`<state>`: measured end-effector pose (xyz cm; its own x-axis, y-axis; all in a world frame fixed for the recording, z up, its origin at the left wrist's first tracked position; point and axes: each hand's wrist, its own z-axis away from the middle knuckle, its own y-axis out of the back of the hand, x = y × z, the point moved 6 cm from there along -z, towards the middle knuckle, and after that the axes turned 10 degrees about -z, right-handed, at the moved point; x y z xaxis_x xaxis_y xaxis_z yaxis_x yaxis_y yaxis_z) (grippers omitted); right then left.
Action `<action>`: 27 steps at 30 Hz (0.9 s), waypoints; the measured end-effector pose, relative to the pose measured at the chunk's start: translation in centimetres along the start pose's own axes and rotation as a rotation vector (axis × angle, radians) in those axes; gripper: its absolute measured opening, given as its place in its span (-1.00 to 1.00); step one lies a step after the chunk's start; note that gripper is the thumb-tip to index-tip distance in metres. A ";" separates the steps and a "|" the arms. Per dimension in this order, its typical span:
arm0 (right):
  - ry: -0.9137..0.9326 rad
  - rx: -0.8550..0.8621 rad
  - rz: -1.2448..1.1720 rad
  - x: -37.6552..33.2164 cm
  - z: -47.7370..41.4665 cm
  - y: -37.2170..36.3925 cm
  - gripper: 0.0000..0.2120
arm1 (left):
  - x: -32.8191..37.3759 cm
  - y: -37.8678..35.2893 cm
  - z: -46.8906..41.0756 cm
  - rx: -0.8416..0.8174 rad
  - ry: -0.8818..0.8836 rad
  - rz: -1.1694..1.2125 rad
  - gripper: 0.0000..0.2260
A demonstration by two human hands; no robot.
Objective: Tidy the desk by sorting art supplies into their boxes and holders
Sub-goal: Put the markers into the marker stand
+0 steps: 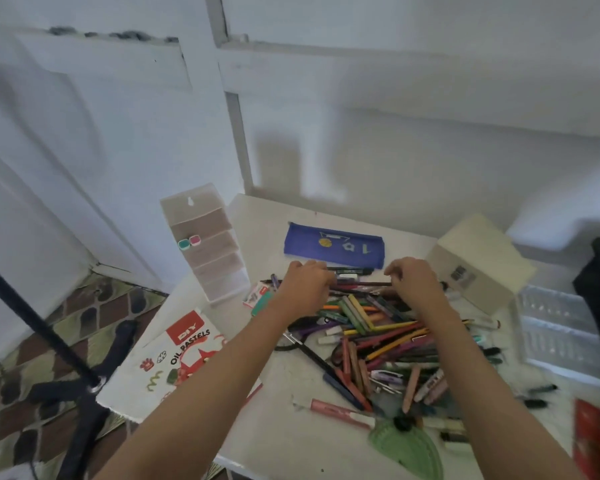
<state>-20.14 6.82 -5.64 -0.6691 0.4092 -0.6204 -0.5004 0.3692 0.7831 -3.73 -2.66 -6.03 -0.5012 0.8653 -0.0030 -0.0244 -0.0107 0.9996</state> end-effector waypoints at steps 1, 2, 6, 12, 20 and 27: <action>-0.001 -0.024 0.037 0.2 -0.6 -0.1 -0.76 | 0.2 -0.4 -0.9 -0.020 0.017 0.017 -0.71; -0.004 -0.054 0.068 0.4 -1.1 -0.4 -0.75 | 0.3 -0.9 -1.7 -0.046 0.026 0.026 -0.70; -0.014 -0.212 0.146 1.0 -2.8 -1.7 -0.72 | 1.1 -2.4 -4.0 -0.098 0.053 0.002 -0.74; 0.016 -0.422 0.160 0.3 -3.7 -3.0 -0.86 | 0.7 -2.9 -5.6 -0.115 0.098 0.043 -0.73; 0.010 -0.568 0.286 0.1 -3.1 -3.9 -0.72 | 1.2 -3.3 -5.1 -0.109 0.017 0.026 -0.80; 0.027 -0.585 0.217 -0.3 -2.5 -3.6 -0.75 | 1.3 -3.2 -4.2 -0.049 0.023 0.124 -0.79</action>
<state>-19.50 3.31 -8.21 -0.7990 0.3998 -0.4491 -0.5645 -0.2417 0.7892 -7.93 -3.65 -9.32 -0.5225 0.8443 0.1192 -0.0031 -0.1417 0.9899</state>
